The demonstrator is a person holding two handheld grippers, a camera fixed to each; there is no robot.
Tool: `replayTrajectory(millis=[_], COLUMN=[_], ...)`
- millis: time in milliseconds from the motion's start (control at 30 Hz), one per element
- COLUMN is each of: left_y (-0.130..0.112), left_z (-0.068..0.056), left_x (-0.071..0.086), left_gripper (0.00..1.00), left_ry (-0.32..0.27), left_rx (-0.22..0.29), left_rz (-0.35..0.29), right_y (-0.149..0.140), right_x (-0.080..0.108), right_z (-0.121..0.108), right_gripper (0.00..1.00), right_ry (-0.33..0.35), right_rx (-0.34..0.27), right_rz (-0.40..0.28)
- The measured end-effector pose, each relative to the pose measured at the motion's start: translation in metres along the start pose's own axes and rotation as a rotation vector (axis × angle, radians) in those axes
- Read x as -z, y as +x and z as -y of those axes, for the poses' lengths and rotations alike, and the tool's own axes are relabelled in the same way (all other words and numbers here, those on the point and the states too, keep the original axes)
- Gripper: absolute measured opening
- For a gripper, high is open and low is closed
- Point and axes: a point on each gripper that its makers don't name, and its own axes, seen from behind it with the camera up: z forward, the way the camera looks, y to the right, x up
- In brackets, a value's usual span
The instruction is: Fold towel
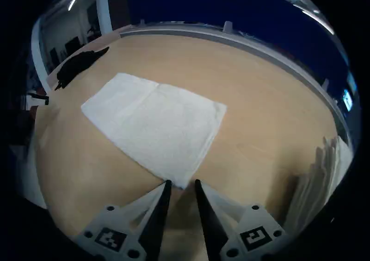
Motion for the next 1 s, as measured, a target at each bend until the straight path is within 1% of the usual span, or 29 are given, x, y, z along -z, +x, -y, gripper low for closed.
replayTrajectory(millis=[33, 167, 300, 433, 500, 633, 767, 1000], left_y=[0.0, 0.0, 0.002, 0.002, 0.002, 0.002, 0.002, 0.004], left_z=[0.0, -0.002, -0.003, -0.003, -0.004, -0.004, -0.004, -0.002], left_x=[0.0, -0.001, -0.001, 0.0, 0.0, 0.0, 0.0, 0.002], left_gripper=[0.95, 0.95, 0.95, 0.95, 0.95, 0.95, 0.95, 0.95], left_ry=[0.0, -0.002, -0.001, -0.003, -0.003, -0.004, -0.004, -0.004], left_rx=[0.0, -0.001, -0.005, -0.005, -0.005, -0.006, -0.006, -0.002], left_rz=[0.0, 0.0, -0.001, -0.001, -0.001, -0.001, -0.002, -0.008], right_y=[0.0, 0.001, 0.001, 0.0, 0.0, 0.002, 0.006, 0.023], right_x=[0.0, 0.0, 0.0, 0.001, 0.002, 0.005, 0.007, 0.015], right_z=[-0.001, -0.004, -0.003, 0.0, 0.002, 0.004, 0.005, 0.006], right_gripper=[0.28, 0.14, 0.1, 0.04, 0.03, 0.02, 0.02, 0.02], right_ry=[-0.003, 0.0, 0.006, 0.015, 0.02, 0.008, 0.002, 0.0], right_rx=[-0.003, -0.016, -0.019, -0.006, 0.003, 0.022, 0.029, 0.032], right_rz=[0.0, 0.001, -0.001, -0.003, -0.006, -0.02, -0.034, -0.067])
